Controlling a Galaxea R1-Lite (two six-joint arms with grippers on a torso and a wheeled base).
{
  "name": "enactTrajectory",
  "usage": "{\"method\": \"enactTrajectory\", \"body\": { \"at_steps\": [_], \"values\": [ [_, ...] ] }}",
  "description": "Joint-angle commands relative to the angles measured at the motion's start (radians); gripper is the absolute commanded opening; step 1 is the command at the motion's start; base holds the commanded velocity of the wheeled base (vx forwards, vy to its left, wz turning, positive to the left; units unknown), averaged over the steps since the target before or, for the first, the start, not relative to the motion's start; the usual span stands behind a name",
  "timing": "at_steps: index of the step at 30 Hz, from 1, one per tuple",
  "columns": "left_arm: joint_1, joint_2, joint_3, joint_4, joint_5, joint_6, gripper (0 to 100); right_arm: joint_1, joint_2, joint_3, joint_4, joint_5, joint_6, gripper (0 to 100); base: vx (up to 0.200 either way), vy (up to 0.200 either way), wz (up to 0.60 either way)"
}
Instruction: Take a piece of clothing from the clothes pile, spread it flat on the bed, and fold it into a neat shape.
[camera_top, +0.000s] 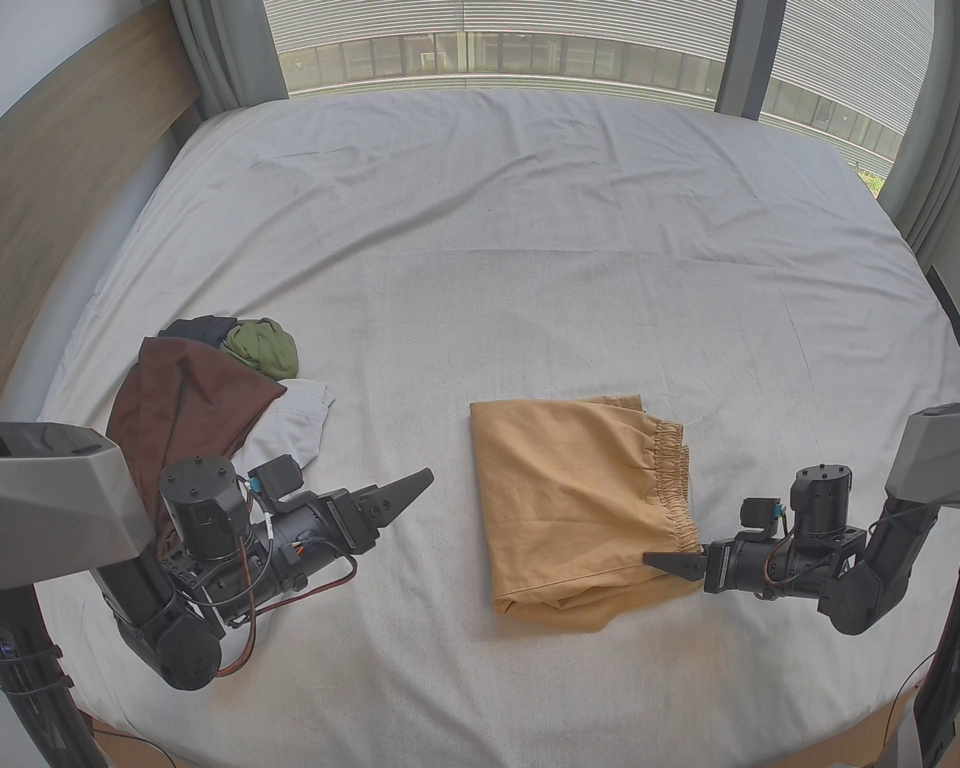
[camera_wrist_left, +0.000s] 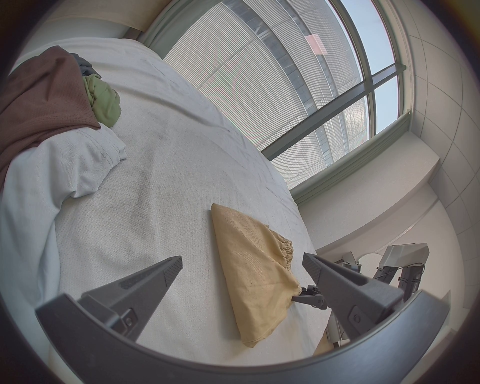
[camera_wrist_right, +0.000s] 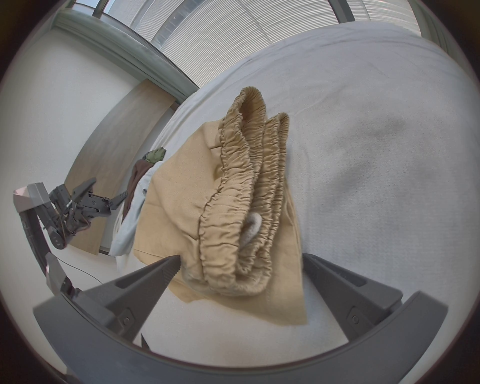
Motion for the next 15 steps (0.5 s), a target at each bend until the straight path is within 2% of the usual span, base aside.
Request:
{"method": "enactTrajectory", "body": {
  "at_steps": [1, 3, 5, 9, 15],
  "values": [
    [0.0, 0.002, 0.0, 0.0, 0.0, 0.0, 100, 0.006, 0.021, -0.016, -0.046, 0.029, 0.068, 100, 0.0, 0.0, 0.0],
    [0.0, 0.002, 0.0, 0.0, 0.0, 0.0, 100, 0.006, 0.024, -0.019, -0.064, 0.037, 0.089, 100, 0.0, 0.0, 0.0],
    [0.0, 0.002, 0.004, 0.0, 0.0, 0.0, 100, 0.006, 0.059, -0.022, -0.164, 0.06, 0.172, 100, 0.0, 0.0, 0.0],
    [-0.002, 0.002, 0.004, 0.0, 0.0, 0.0, 100, 0.009, 0.128, -0.025, -0.285, 0.063, 0.25, 100, 0.0, 0.0, 0.0],
    [0.0, 0.002, 0.006, 0.0, -0.001, 0.0, 100, 0.026, 0.208, -0.034, -0.368, 0.063, 0.272, 100, 0.0, 0.0, 0.0]
  ]
}}
